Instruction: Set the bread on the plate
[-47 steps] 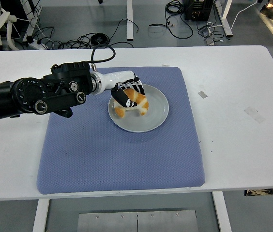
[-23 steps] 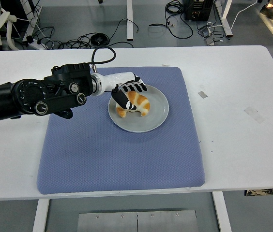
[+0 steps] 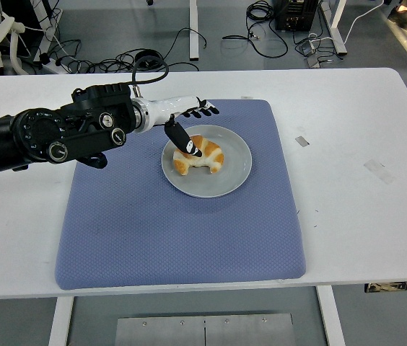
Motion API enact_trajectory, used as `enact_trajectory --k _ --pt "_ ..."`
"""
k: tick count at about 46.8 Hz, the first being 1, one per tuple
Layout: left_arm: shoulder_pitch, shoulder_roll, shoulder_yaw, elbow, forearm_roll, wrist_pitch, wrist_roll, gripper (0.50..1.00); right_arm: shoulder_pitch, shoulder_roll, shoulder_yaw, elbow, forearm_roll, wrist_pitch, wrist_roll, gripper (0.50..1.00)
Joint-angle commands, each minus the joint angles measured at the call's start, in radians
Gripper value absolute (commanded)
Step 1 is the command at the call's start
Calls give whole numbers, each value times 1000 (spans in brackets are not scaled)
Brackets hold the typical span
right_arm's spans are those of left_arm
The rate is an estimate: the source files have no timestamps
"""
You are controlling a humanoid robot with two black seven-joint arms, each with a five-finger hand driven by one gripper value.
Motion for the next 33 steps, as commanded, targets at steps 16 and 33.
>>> enact_trajectory --k 16,33 --pt "-33 3 -14 36 -112 0 -3 955 0 0 0 0 0 0 0 1000" --pt "39 81 -141 53 -168 3 -6 957 0 0 0 0 0 0 0 1000"
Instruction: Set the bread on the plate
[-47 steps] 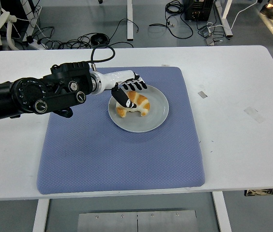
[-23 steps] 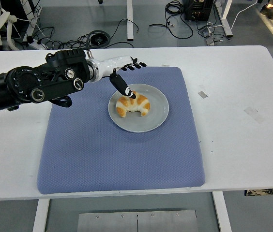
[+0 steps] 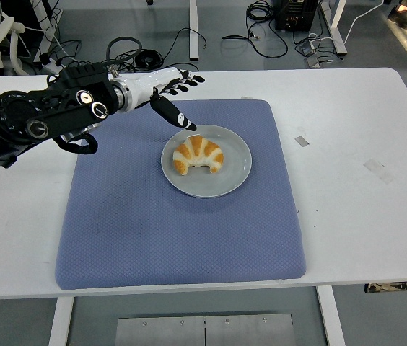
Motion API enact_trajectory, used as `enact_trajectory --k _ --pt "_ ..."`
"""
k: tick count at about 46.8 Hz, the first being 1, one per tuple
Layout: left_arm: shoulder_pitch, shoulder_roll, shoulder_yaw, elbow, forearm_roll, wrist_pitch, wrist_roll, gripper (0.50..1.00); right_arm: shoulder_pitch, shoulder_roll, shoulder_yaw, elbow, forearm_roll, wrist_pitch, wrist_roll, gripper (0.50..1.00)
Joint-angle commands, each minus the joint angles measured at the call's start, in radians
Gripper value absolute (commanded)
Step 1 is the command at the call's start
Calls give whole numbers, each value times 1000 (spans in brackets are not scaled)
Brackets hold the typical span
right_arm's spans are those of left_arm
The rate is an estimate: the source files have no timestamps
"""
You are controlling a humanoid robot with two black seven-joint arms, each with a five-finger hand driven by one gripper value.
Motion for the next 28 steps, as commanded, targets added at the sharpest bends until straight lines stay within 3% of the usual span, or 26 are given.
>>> enact_trajectory --k 1,9,28 --pt "11 13 -19 13 -17 1 -3 957 0 0 0 0 1 0 0 1000" --pt "50 46 -87 59 -56 1 -6 957 0 0 0 0 0 0 0 1000" --pt "60 49 -185 113 -145 3 -6 955 0 0 0 0 0 0 0 1000"
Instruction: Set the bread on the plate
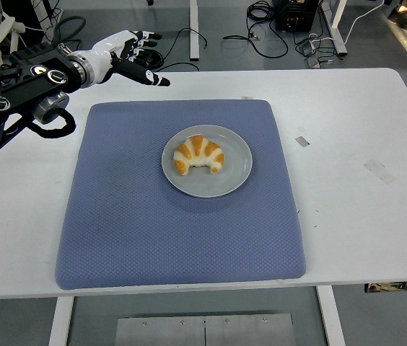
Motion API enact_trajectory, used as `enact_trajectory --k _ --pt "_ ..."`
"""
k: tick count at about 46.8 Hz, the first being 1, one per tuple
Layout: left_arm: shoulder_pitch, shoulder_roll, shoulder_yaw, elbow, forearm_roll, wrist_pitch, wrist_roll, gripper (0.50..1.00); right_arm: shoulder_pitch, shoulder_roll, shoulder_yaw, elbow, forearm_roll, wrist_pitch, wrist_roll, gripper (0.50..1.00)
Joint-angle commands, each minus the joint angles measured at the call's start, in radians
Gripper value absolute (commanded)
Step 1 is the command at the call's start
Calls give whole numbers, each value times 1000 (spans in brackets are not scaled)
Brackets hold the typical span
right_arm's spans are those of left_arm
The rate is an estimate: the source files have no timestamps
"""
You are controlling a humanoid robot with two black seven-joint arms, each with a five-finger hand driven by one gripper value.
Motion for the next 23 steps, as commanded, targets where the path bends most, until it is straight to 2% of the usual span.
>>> enact_trajectory --k 1,9,15,23 --pt "0 0 -1 3 -26 1 -3 955 0 0 0 0 -1 0 0 1000" --pt "17 0 -1 49 -78 4 -9 955 2 0 2 0 -1 0 0 1000" --pt "45 0 -24 90 -85 68 -12 955 3 0 2 6 1 0 0 1000" --pt "54 1 -19 100 -71 75 -10 980 -3 0 0 -2 -1 0 0 1000"
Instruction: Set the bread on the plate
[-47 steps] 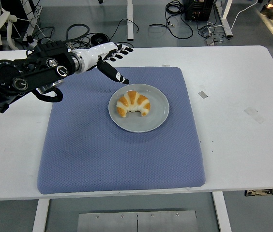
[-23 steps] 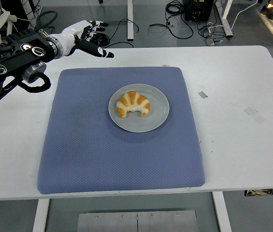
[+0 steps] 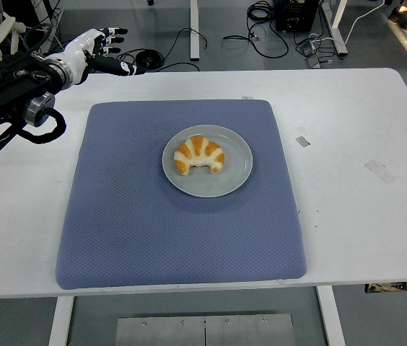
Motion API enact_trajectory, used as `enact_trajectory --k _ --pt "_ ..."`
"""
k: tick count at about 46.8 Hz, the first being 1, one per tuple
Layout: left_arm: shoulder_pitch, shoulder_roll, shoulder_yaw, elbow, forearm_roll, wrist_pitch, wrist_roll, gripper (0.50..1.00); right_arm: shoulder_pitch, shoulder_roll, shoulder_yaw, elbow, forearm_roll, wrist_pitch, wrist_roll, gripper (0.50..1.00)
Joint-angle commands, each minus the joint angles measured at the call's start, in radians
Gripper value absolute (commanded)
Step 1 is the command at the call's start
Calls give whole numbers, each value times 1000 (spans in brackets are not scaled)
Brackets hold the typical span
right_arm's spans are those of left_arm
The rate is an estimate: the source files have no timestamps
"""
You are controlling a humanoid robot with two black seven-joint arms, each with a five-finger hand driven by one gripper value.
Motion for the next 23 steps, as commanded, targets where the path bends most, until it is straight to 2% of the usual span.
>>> enact_trajectory --k 1,14,23 --pt "2 1 5 2 9 5 1 980 1 0 0 1 -1 0 0 1000" --pt "34 -5 -2 89 1 5 1 983 1 0 0 1 -1 0 0 1000" --pt "37 -4 1 97 0 6 1 981 1 0 0 1 -1 0 0 1000"
